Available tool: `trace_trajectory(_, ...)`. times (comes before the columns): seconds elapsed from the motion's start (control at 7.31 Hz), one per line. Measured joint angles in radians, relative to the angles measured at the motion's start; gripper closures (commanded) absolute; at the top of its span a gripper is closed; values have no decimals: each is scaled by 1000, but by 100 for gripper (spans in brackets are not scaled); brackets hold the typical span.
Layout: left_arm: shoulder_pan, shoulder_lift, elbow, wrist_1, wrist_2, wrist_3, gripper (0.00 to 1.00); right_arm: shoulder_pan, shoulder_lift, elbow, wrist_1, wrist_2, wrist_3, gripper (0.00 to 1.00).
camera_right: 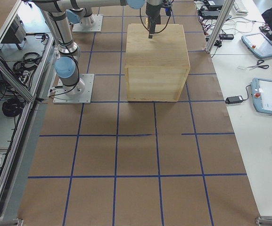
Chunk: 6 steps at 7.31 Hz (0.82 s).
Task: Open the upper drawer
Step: 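Pull the handle with the left gripper, sliding the upper drawer outward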
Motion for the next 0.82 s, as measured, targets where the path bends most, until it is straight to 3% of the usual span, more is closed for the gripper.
trace_trajectory(0.82,38,2,0,-5,45,50,0,0,0,0,0,0,0,0)
